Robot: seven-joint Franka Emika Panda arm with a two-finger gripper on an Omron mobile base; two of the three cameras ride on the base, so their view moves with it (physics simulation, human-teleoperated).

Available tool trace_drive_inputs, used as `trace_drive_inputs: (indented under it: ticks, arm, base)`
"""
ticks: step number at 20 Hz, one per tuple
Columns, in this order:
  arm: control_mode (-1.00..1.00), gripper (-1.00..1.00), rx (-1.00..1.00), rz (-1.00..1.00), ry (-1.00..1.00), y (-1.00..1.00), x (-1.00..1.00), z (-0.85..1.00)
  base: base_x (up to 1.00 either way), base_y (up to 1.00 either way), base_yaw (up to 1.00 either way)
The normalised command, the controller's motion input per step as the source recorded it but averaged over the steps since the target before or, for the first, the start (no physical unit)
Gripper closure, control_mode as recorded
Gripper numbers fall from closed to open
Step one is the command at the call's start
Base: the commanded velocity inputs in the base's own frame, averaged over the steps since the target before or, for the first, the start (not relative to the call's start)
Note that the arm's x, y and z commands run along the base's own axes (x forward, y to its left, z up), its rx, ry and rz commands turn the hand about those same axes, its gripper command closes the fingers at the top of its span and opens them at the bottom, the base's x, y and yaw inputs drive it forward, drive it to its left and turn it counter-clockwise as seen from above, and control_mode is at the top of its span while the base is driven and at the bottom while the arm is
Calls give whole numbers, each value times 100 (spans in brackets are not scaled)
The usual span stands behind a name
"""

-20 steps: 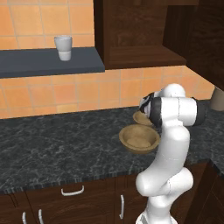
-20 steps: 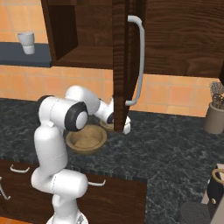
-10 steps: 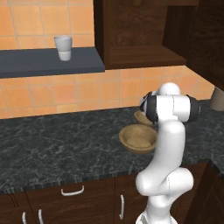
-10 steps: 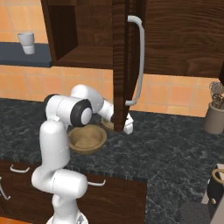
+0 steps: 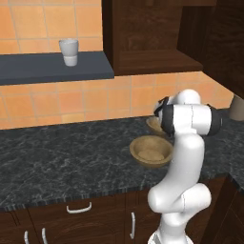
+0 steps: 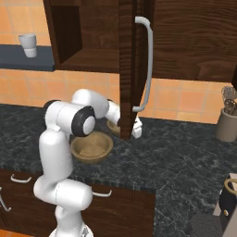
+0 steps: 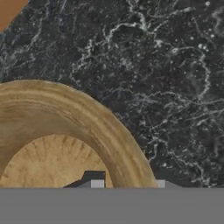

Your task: Pick up the bowls on the counter and stack them on top of one another in the open cabinet. Place the smaller bowl on top of the larger bowl.

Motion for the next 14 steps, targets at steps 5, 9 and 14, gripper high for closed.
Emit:
trace_drive_inputs:
  ticks: [5, 9, 14]
  arm:
    - [-100, 100, 0, 0, -17, 10, -31, 63]
    - [-100, 100, 0, 0, -5, 38, -40, 92]
    - [-100, 100, 0, 1, 0, 32, -84, 91]
  base:
    - [0, 0, 0]
    - [0, 0, 0]
    - [0, 0, 0]
